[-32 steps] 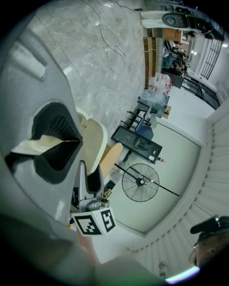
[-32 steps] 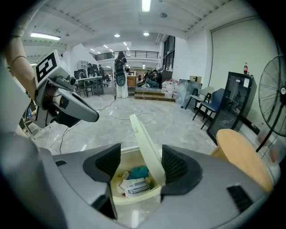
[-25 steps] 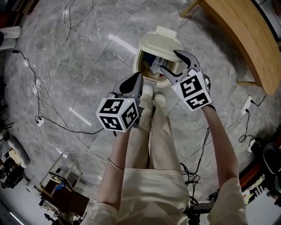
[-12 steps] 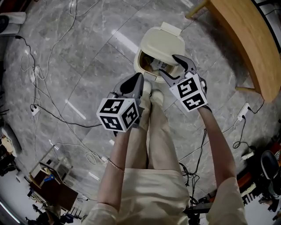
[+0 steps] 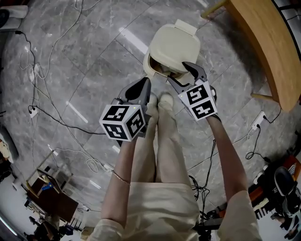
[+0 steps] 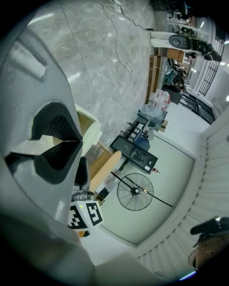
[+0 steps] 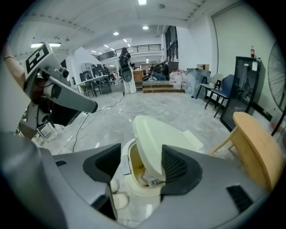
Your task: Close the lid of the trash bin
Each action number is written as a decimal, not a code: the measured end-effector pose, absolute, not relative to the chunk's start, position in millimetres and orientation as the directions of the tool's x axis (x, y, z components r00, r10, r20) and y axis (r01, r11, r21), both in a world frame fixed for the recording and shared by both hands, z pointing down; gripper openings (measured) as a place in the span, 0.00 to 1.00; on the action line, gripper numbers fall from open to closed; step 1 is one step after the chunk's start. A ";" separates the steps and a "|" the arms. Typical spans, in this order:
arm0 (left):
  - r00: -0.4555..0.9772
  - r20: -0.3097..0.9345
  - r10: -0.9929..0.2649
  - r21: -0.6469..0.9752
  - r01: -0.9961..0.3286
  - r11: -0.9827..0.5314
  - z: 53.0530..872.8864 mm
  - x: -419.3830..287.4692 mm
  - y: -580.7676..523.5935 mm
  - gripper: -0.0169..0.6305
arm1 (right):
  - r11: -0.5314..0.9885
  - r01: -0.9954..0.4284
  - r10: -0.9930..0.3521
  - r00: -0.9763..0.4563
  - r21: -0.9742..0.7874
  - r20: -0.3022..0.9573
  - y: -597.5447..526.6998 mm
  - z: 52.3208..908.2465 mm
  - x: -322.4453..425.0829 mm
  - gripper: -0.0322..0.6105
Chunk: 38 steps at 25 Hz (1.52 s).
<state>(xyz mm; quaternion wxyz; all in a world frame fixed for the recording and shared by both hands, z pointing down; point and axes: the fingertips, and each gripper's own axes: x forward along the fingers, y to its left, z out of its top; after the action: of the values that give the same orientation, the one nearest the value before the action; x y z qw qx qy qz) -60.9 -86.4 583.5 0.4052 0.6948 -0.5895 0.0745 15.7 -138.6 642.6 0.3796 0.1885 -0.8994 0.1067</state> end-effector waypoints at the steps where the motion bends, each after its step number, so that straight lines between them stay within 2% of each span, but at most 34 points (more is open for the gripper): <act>1: 0.295 0.581 -0.759 0.480 -0.877 0.027 586.2 -61.1 -85.7 0.06 | 0.906 -0.421 -0.252 -0.638 -0.055 0.728 -135.9 647.4 15.8 0.50; 23: 0.373 0.587 -0.718 0.519 -0.854 -0.020 652.0 -59.9 -89.9 0.06 | 0.859 -0.493 -0.223 -0.607 -0.142 0.762 -112.9 729.2 14.7 0.36; 27: 0.388 0.590 -0.708 0.520 -0.854 -0.035 658.1 -57.4 -92.2 0.06 | 0.833 -0.531 -0.249 -0.608 -0.154 0.754 -118.1 734.0 17.3 0.30; 32: 0.396 0.595 -0.699 0.525 -0.851 -0.035 666.1 -57.6 -92.5 0.06 | 0.812 -0.569 -0.285 -0.582 -0.130 0.762 -127.6 740.3 23.5 0.13; 38: 0.406 0.597 -0.692 0.530 -0.847 -0.039 676.4 -56.7 -95.7 0.06 | 0.816 -0.572 -0.302 -0.551 -0.088 0.778 -130.9 751.6 26.4 0.06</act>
<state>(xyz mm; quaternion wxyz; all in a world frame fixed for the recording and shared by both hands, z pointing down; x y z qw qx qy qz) -56.7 -95.7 676.4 0.4371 0.7153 -0.5379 0.0886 26.4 -130.9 751.6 0.4007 0.2528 -0.8644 0.1683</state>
